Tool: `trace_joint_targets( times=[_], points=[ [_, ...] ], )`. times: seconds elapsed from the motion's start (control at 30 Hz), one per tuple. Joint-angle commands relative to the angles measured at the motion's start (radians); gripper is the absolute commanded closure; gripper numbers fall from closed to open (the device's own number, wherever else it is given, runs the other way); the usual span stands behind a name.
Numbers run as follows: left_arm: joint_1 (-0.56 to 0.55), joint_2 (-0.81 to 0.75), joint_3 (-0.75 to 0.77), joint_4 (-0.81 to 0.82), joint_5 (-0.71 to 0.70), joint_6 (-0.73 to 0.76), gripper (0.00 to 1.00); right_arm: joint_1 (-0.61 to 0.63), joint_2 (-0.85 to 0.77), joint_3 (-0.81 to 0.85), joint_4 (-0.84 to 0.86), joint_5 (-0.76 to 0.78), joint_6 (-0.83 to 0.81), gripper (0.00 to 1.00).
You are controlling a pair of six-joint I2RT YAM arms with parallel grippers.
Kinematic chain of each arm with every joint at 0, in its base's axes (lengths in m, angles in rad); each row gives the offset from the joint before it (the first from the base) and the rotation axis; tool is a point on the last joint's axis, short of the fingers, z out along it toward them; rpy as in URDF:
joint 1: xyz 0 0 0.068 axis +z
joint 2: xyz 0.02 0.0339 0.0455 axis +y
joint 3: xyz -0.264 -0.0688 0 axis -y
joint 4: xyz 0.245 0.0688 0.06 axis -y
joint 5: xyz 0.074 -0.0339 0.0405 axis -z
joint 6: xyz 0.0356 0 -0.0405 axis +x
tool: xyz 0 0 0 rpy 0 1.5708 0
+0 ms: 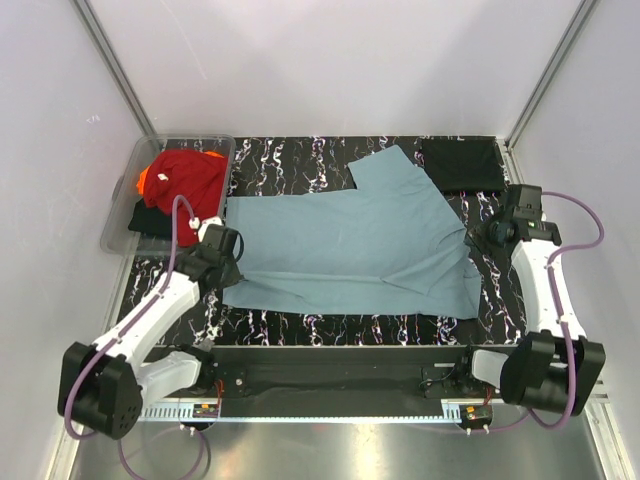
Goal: Fold and stack the t-shirts
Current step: Flatten the tshirt out
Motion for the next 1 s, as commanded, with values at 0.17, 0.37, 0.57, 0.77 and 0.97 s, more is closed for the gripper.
trace_joint_targets(
  times=[0.17, 0.37, 0.57, 0.77, 0.97],
  points=[
    [0.000, 0.076, 0.087, -0.003, -0.069, 0.014, 1.00, -0.004, 0.059, 0.096, 0.083, 0.010, -0.023, 1.00],
    [-0.003, 0.133, 0.140, -0.019, -0.119, 0.048, 1.00, -0.004, 0.111, 0.106, 0.166, -0.085, -0.095, 1.00],
    [-0.007, 0.173, 0.178, -0.043, -0.155, 0.055, 1.00, -0.002, 0.172, 0.126, 0.201, -0.108, -0.124, 1.00],
    [-0.015, 0.200, 0.183, -0.049, -0.180, 0.068, 1.00, 0.016, 0.227, 0.147, 0.212, -0.107, -0.136, 1.00],
    [-0.023, 0.179, 0.239, -0.060, -0.174, 0.121, 1.00, 0.024, 0.192, 0.187, 0.198, -0.111, -0.121, 1.00]
  ],
)
